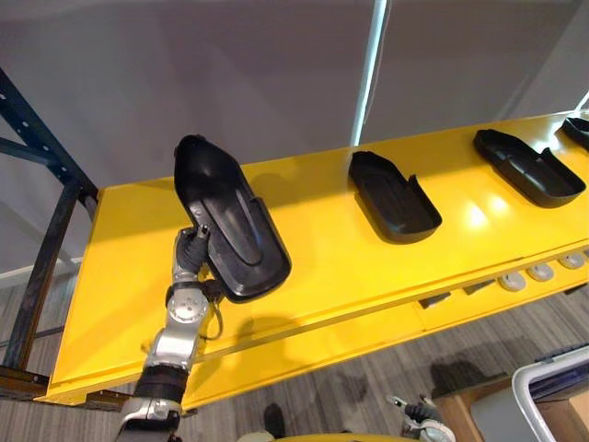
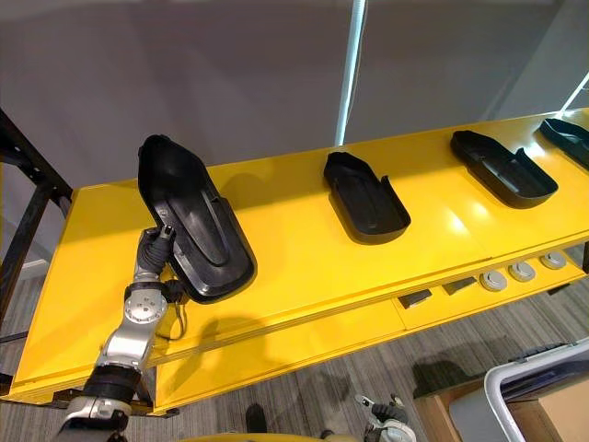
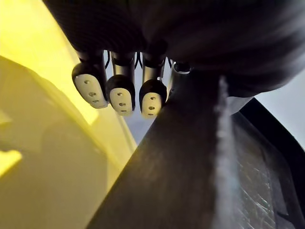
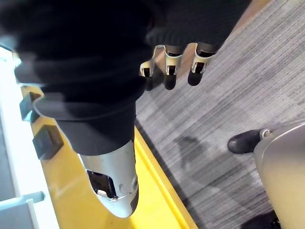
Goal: Walk over and take plastic housings, then place them on the shelf
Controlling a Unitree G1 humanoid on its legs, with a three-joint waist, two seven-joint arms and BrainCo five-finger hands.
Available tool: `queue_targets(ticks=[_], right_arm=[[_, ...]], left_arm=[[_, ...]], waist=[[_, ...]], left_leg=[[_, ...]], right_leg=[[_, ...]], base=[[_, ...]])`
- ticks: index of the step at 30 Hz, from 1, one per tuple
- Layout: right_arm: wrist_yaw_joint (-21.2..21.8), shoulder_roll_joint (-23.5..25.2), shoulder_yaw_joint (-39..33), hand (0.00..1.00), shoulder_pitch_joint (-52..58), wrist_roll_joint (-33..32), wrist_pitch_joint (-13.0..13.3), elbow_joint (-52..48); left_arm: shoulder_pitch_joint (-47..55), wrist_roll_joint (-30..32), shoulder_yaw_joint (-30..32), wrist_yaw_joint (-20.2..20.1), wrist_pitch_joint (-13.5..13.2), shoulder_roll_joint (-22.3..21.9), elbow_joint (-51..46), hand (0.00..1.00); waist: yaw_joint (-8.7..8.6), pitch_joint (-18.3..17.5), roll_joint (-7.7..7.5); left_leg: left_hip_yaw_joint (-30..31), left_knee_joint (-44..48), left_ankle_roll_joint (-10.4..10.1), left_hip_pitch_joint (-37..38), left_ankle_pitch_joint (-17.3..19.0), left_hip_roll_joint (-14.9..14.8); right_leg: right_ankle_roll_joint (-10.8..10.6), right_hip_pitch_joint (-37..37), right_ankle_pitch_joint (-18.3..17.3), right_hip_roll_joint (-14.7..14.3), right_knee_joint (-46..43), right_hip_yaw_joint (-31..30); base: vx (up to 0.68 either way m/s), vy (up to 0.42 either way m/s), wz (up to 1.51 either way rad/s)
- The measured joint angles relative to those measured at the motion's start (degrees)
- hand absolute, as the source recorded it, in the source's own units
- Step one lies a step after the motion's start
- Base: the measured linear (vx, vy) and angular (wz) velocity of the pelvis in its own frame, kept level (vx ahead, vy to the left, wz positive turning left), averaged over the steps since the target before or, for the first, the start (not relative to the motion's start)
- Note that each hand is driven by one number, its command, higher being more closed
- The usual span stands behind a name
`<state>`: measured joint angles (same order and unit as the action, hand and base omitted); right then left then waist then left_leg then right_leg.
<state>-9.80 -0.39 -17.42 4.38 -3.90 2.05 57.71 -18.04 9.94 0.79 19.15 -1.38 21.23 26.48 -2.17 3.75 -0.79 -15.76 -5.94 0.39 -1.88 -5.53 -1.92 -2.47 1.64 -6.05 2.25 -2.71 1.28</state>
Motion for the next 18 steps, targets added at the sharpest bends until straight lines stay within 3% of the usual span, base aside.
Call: queue_targets(ticks=[2,3,18], right_arm=[[0.03,-0.01,-0.01,0.00,0.04,0.00,0.00,0.00],[0.05,0.00,-0.01,0.00,0.02,0.00,0.00,-0.01],[1.24,0.19,-0.06,0.00,-0.43,-0.01,0.03,0.00]], left_arm=[[-1.82,0.99,0.01,-0.05,0.50,0.69,1.86,1.00],[-2.64,1.16,0.00,-0.13,0.67,0.97,2.74,0.00],[-10.53,3.20,-0.07,-0.20,2.22,2.58,9.63,0.00]], waist=[[-0.04,0.12,-0.26],[-0.04,0.16,-0.33],[-0.16,0.96,-0.89]], left_leg=[[-0.15,0.01,0.14,0.00,0.13,0.15],[-0.22,0.02,0.16,0.00,0.18,0.24],[-0.47,-0.01,0.02,-0.01,0.51,0.78]], right_leg=[[0.11,-0.01,0.12,0.04,0.07,-0.16],[0.11,-0.01,0.13,0.10,0.10,-0.24],[0.01,-0.03,0.23,0.29,0.35,-0.76]], base=[[0.05,0.003,-0.04],[0.06,0.005,-0.02],[0.03,0.001,-0.02]])
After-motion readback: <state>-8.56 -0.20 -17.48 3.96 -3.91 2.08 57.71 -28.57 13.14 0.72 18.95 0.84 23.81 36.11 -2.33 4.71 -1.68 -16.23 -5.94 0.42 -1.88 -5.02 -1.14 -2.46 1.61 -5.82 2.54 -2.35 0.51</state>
